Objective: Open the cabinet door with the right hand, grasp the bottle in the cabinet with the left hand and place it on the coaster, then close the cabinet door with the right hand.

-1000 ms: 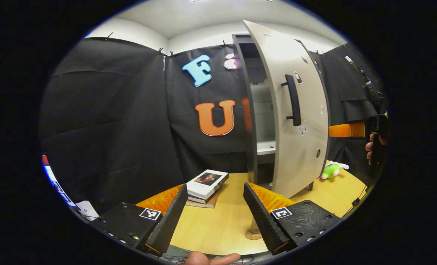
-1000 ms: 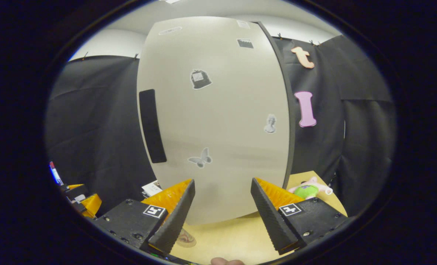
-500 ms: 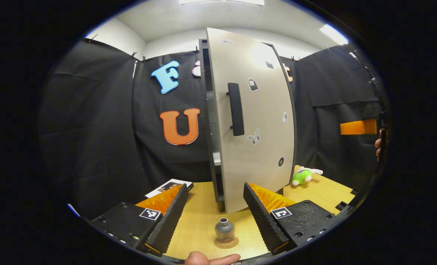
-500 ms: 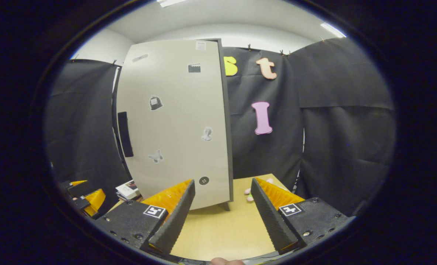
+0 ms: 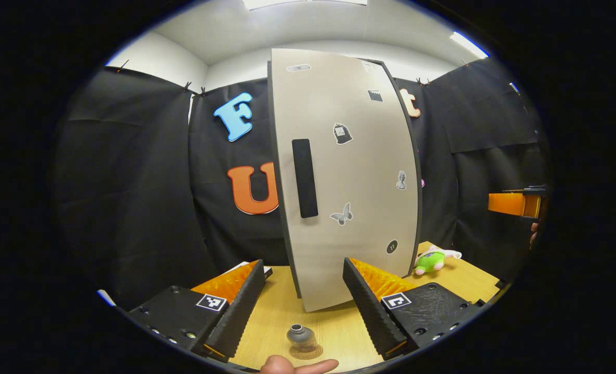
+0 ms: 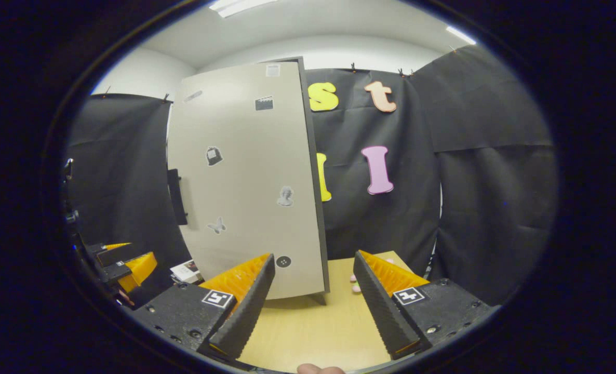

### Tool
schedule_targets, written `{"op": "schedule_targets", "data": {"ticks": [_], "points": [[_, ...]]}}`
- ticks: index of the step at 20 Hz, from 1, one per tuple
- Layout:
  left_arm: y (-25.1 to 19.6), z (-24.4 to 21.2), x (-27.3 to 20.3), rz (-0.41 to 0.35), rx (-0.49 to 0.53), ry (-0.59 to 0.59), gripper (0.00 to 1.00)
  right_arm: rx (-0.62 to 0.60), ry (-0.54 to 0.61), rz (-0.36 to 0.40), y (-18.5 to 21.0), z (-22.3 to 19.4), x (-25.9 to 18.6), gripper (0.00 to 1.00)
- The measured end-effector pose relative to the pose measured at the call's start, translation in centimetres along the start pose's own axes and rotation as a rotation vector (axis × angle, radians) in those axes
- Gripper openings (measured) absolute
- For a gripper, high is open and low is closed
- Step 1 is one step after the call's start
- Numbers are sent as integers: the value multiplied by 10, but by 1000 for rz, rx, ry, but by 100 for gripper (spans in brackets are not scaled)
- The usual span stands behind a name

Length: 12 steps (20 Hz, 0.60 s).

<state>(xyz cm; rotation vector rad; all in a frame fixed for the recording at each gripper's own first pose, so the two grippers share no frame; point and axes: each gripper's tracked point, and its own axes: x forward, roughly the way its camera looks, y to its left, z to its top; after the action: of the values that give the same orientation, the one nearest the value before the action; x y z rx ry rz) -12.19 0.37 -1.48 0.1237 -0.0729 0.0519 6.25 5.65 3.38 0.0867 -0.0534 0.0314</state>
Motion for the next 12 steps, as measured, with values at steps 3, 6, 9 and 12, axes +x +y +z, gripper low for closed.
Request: {"op": "schedule_targets", "data": {"ticks": [3,6,9,12], "points": [[1,9,12,37,6,15,92,33,4,19,-1,3,17,97],[-4,23,26,5,-5,-4,93,109,61,14,9,-4,31,97],[3,28,39,-7,-2,-8,93,112,40,-22,11,6,39,97],[4,20,52,-27,-18,15,93,39,34,-59,11,13,50,97]]}}
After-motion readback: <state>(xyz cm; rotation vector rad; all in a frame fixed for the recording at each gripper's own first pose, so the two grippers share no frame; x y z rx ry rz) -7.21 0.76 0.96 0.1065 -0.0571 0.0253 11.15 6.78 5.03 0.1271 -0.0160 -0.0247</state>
